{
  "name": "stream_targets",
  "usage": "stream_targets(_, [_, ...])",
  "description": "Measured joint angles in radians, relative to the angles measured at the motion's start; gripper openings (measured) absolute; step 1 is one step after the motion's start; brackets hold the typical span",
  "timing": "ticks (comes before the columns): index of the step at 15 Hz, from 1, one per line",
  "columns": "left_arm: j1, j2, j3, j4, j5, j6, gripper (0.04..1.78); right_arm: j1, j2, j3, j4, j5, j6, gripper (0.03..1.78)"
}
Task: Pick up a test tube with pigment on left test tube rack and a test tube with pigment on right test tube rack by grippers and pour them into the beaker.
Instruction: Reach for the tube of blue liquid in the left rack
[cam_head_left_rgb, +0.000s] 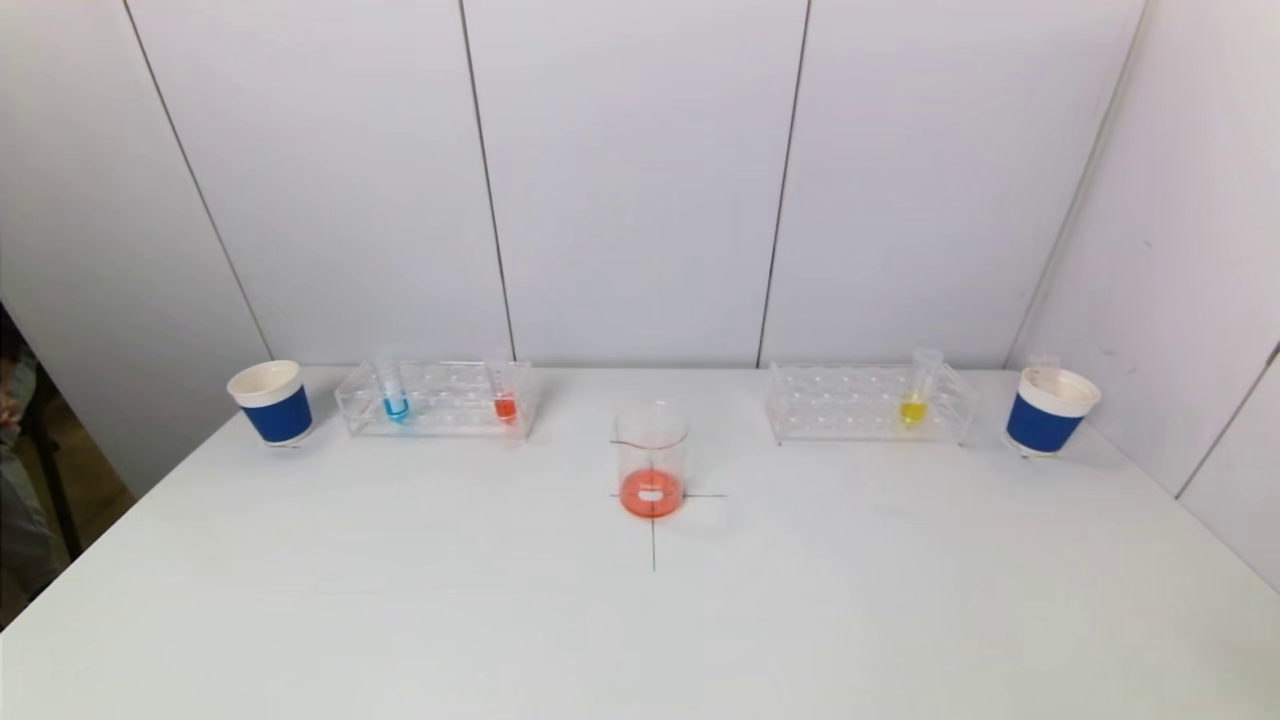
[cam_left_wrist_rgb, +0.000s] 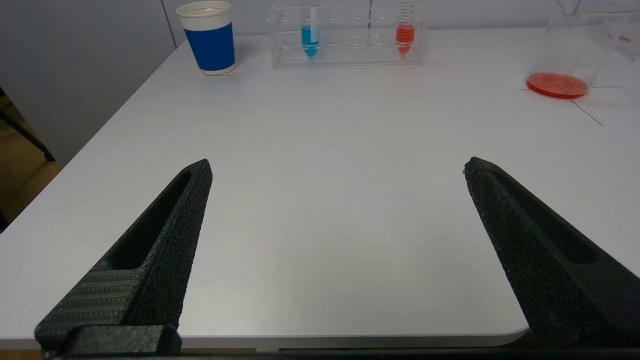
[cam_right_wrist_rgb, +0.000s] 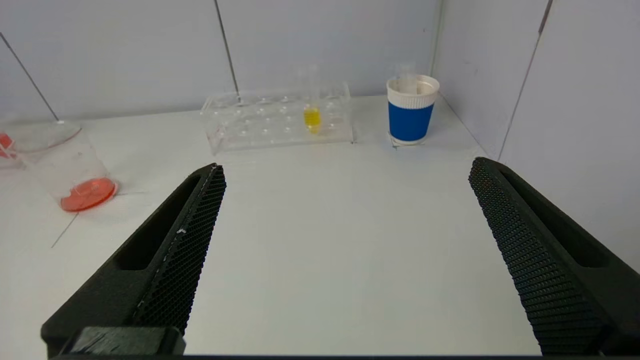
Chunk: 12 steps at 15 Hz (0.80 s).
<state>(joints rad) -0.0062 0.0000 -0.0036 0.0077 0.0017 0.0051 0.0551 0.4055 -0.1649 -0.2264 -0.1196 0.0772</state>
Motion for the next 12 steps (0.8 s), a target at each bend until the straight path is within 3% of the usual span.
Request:
stream_targets(2, [0.0,0.0,0.0,0.0,0.0,0.0,1.76,-0.02,-0.119,0.01,0.119,0.006,-0.016,1.77])
stream_targets(6, [0.0,0.0,0.0,0.0,-0.001,-0.001,1.76,-0.044,-0.315,0.06,0.241,0.013,-0.059,1.77])
stream_targets(8, [0.0,0.0,0.0,0.0,0.0,-0.001,1.76,-0.047,-0.367,0.097,0.271,0.021,-0.075,1.77])
stream_targets(12, [0.0,0.0,0.0,0.0,0.0,-0.001,1.76,-0.049,-0.402,0.148,0.238,0.101,-0.102,1.77])
